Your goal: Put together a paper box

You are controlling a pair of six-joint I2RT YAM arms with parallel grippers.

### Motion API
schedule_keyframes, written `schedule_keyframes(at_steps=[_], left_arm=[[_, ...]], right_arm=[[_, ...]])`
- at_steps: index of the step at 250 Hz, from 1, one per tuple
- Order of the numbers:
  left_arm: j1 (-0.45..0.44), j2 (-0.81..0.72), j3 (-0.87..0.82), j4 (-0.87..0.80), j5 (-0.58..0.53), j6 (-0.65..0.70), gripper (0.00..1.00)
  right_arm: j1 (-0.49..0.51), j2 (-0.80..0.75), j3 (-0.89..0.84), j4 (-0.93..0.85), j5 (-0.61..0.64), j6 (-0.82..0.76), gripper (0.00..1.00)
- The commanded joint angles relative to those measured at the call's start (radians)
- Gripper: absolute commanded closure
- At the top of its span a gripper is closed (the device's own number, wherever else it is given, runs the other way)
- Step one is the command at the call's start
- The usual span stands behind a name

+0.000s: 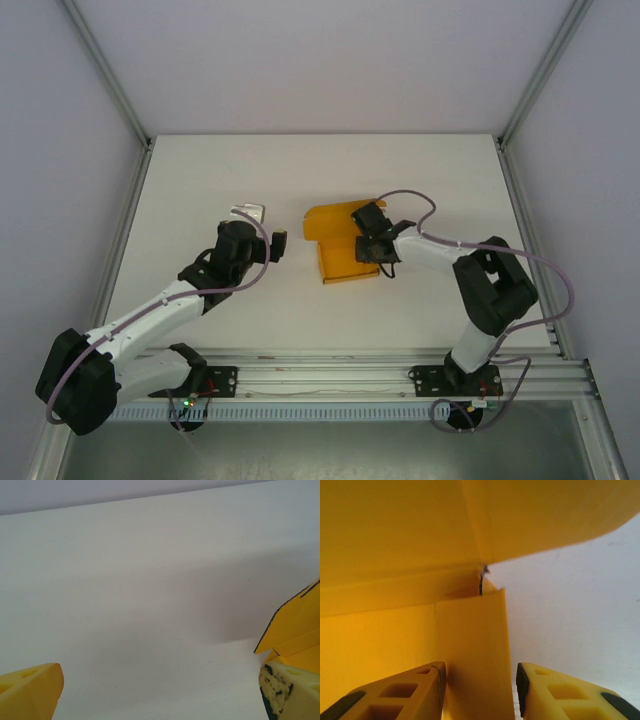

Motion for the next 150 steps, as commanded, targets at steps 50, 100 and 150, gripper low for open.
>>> schedule_keyframes(at_steps=[50,100,150], left_arm=[[0.014,0.017,0.022,0.018,0.012,-0.007,0.00],[0.015,0.022,0.027,0.015,0.011,-0.013,0.00],[0.015,0.018,0.042,-0.014,0.007,-0.033,0.00]], right_arm=[[-0.002,0.007,-0.044,-0.034,0.005,0.012,0.76],[-0.002,0.063,-0.030,-0.069,0.111,0.003,0.99],[0.003,0.124,-0.009,-0.124,0.237,0.029,1.00]])
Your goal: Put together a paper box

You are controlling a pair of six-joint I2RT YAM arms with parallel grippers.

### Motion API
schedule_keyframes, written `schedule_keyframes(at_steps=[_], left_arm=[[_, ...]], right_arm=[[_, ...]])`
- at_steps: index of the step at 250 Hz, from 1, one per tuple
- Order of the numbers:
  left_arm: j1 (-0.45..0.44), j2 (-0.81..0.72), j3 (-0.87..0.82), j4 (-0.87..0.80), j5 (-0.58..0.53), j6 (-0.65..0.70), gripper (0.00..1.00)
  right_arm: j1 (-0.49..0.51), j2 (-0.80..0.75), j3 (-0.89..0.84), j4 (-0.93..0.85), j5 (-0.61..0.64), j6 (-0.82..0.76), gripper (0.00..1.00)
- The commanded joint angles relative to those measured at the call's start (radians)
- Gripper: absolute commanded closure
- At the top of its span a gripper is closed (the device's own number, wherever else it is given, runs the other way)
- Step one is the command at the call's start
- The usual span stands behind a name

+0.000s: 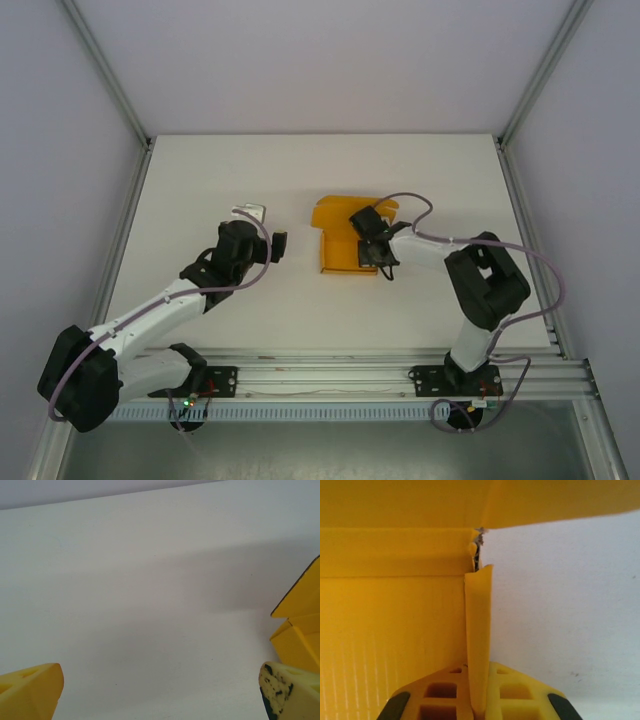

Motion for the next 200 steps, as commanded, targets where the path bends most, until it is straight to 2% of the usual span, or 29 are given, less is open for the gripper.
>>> schedule_keyframes(at_steps=[1,33,133,160,200], left_arm=[[0.009,-0.001,0.041,-0.013,0.003,-0.030,0.00],[0.009,0.002,0.050,-0.015,0.013,-0.039,0.00],[0.009,0.016,0.064,-0.028,0.009,-0.039,0.00],[0.009,0.018,0.067,-0.029,0.006,-0.034,0.00],[0.009,0.020,0.068,-0.019,0.016,-0.033,0.00]], right_arm=[[0.001,0.063,-0.025,-0.094,0.138,0.023,1.00],[0.013,0.085,0.001,-0.163,0.268,0.064,1.00],[0.101,0.388,0.234,-0.432,0.439,0.167,1.00],[0.102,0.388,0.226,-0.419,0.438,0.169,1.00],[0.100,0.283,0.168,-0.303,0.377,0.120,1.00]])
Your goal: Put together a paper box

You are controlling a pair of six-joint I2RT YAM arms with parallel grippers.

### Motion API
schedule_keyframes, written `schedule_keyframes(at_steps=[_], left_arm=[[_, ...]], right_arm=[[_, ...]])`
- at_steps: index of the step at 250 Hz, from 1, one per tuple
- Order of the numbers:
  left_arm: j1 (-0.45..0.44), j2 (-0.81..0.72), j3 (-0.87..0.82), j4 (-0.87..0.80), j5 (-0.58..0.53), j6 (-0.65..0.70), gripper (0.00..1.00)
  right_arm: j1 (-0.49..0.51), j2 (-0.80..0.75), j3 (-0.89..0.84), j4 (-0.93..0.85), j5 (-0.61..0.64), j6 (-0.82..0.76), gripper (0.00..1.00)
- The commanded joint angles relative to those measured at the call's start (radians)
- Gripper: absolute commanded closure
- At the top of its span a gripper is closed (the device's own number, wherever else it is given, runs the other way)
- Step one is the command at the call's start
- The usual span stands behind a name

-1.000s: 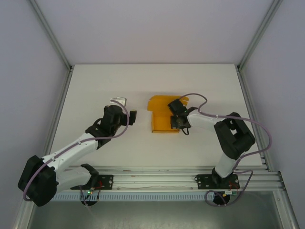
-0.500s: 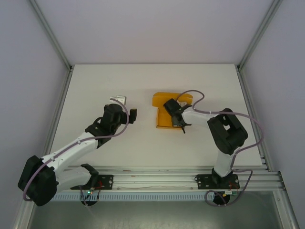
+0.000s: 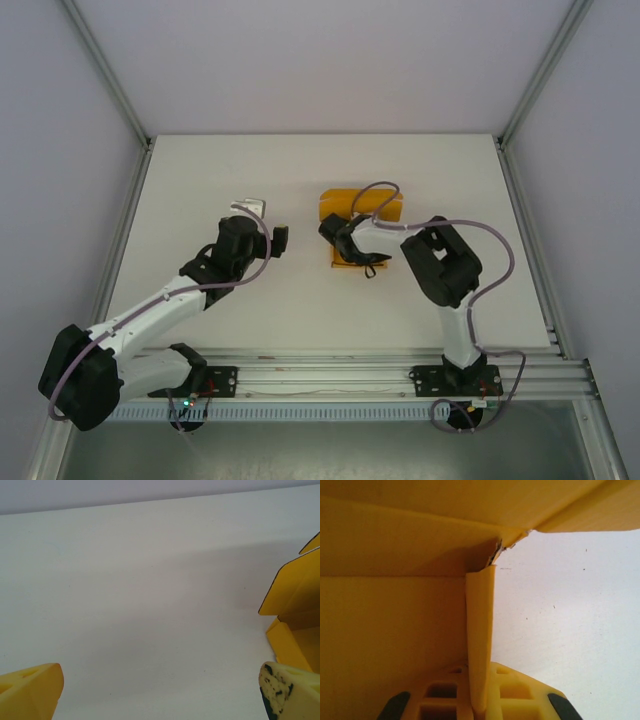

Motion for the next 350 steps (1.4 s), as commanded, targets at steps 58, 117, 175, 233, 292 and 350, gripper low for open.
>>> schedule_keyframes(at_steps=[58,117,175,233,292,350], left_arm=[[0.009,0.018,0.040,-0.014,0.033,-0.016,0.00],[0.009,0.017,0.039,-0.005,0.063,-0.010,0.00],[0.009,0.039,0.052,-0.001,0.072,0.002,0.00],[0.011,0.140,0.153,-0.014,0.175,0.111,0.00],[0.071,0.335,0.359,-0.088,0.466,0.245,0.00],[0.076,0.532,0.588,-0.272,0.658,0.518,0.00]], right_arm=[[-0.017,-0.183,-0.155,0.182,-0.260,-0.065,0.84],[-0.017,-0.348,-0.205,0.222,-0.299,-0.037,0.60],[-0.053,-0.461,-0.230,0.227,-0.285,-0.040,0.43],[-0.154,-0.636,-0.274,0.348,-0.443,-0.437,0.15],[-0.347,-0.676,-0.203,0.301,-0.851,-0.963,0.00],[-0.459,-0.445,0.049,0.047,-1.056,-1.272,0.09]])
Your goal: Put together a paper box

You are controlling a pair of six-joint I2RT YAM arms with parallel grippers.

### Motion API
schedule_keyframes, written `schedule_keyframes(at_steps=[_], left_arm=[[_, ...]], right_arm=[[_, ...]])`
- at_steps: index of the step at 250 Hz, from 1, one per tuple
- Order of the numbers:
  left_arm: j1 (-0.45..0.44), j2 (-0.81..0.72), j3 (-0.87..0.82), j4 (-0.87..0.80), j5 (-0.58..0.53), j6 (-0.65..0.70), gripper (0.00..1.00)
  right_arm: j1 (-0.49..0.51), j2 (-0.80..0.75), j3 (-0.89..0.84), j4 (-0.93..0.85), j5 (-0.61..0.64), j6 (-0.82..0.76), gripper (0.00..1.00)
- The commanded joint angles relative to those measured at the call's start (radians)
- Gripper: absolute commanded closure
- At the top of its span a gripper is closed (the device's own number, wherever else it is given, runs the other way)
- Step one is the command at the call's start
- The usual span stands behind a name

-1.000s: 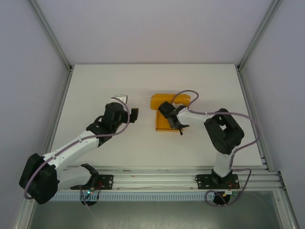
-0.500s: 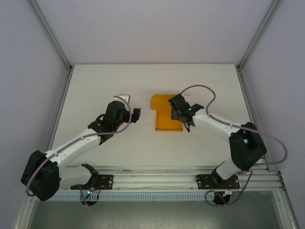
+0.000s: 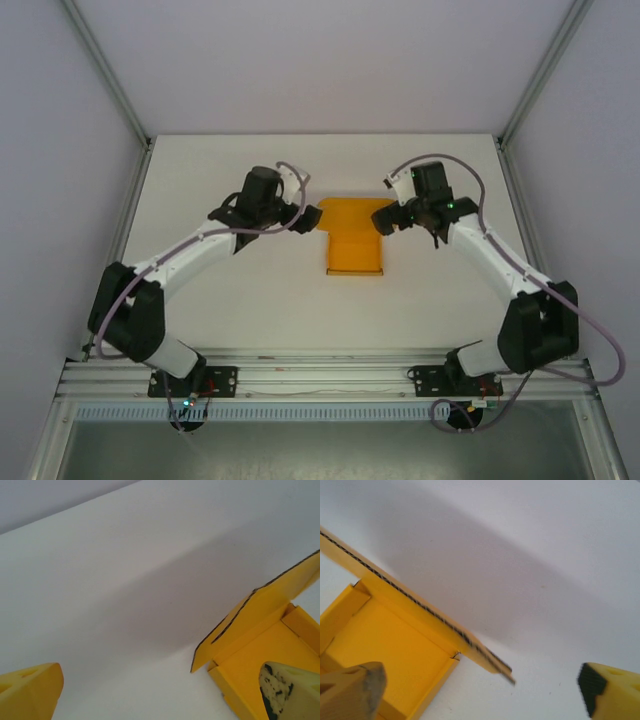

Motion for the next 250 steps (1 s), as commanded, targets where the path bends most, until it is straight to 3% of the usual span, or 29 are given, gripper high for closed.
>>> schedule_keyframes(at_steps=[1,35,94,116,169,206,215,250], left_arm=[[0.000,0.080,0.110,-0.144,0.150,0.183,0.00],[-0.005,0.200,0.262,-0.307,0.196,0.283,0.06],[-0.007,0.317,0.429,-0.465,0.208,0.363,0.34],[-0.015,0.331,0.456,-0.499,0.187,0.382,0.48],[-0.034,0.375,0.482,-0.515,0.117,0.382,0.79],[-0.043,0.375,0.479,-0.489,0.093,0.368,0.91],[-0.046,0.372,0.478,-0.476,0.081,0.354,1.00],[-0.059,0.364,0.468,-0.406,-0.046,0.235,1.00]], right_arm=[[-0.035,0.117,0.128,-0.191,-0.178,-0.281,0.09],[-0.051,0.275,0.296,-0.400,-0.171,-0.400,0.26],[-0.065,0.389,0.406,-0.506,-0.123,-0.431,0.69],[-0.065,0.394,0.415,-0.523,-0.136,-0.427,0.81],[-0.066,0.369,0.393,-0.489,-0.134,-0.411,0.95],[-0.065,0.355,0.395,-0.491,-0.144,-0.411,0.97],[-0.065,0.351,0.397,-0.483,-0.140,-0.396,0.99],[-0.065,0.333,0.409,-0.445,-0.145,-0.263,1.00]])
